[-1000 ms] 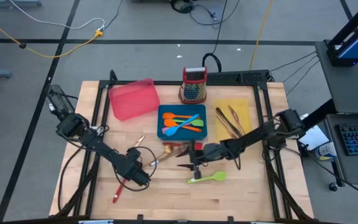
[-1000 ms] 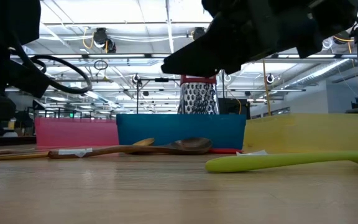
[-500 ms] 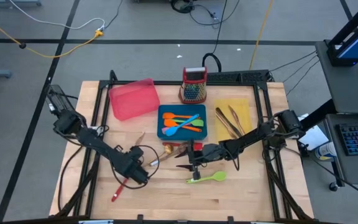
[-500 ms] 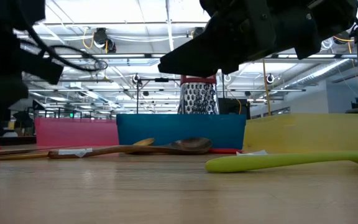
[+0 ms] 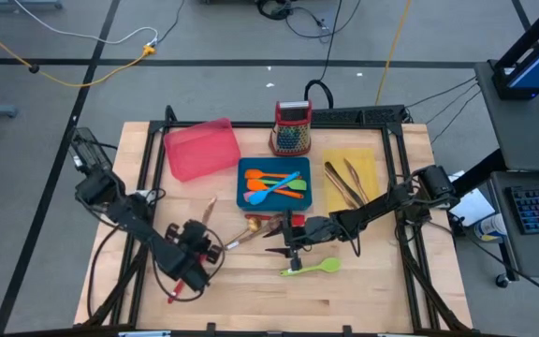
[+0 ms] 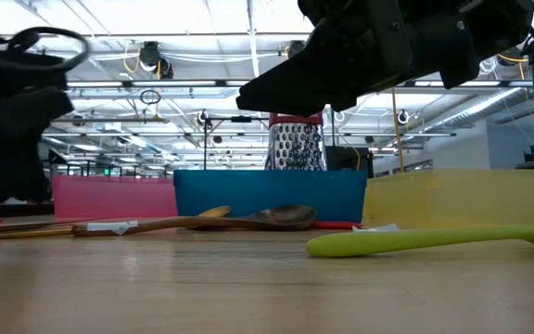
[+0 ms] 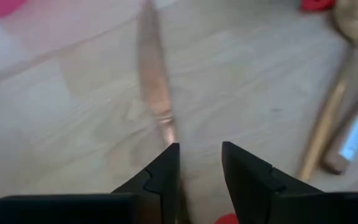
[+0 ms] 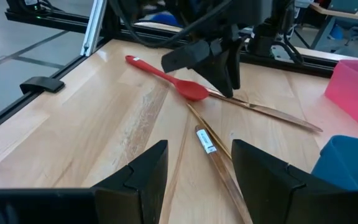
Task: Pick & Place Kitchen Items
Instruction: Put the gold table knife into the yellow bin
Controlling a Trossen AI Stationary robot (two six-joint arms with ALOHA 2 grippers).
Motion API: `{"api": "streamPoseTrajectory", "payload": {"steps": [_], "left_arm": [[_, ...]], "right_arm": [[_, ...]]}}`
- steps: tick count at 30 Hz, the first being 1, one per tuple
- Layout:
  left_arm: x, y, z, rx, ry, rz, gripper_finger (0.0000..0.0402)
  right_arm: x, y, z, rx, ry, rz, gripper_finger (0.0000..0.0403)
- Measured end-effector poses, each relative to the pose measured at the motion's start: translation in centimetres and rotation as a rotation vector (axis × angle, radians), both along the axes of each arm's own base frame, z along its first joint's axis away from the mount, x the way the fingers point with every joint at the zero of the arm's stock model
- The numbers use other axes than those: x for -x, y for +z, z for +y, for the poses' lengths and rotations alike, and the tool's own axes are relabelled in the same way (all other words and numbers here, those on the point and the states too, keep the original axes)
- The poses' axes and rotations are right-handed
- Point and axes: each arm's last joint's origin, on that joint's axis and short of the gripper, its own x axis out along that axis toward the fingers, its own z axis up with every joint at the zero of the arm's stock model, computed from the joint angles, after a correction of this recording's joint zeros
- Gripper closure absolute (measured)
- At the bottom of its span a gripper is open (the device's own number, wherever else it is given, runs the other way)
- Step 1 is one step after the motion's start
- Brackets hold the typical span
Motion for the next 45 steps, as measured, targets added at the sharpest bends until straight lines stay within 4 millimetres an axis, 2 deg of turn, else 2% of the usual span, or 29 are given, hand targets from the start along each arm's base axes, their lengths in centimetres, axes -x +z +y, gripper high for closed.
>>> {"api": "streamPoseTrajectory", "payload": {"steps": [8, 18, 29, 36, 45], "left_arm": [[2.0, -2.5, -1.0, -0.05, 0.093, -0.071, 0.03], [1.6, -4.9, -1.6, -0.098, 0.082, -0.074, 0.0304], [1.7, -5.2, -0.9, -0.147, 0.076, -0.068, 0.0305], [2.8, -6.8, 0.1, -0.15, 0.063, -0.193, 0.0305], [3.9, -7.2, 0.4, -0.185, 0.057, -0.215, 0.0305]], "right_arm": [[0.0, 0.0, 0.0, -0.002, 0.0, -0.004, 0.0232], [-0.1, 0.3, 0.0, -0.011, 0.0, -0.038, 0.0232], [-0.1, 0.5, 0.0, -0.012, 0.002, -0.053, 0.0232], [-0.1, 0.5, 0.0, -0.013, 0.002, -0.054, 0.0232], [-0.1, 0.6, 0.0, -0.007, 0.003, -0.063, 0.0232]]}}
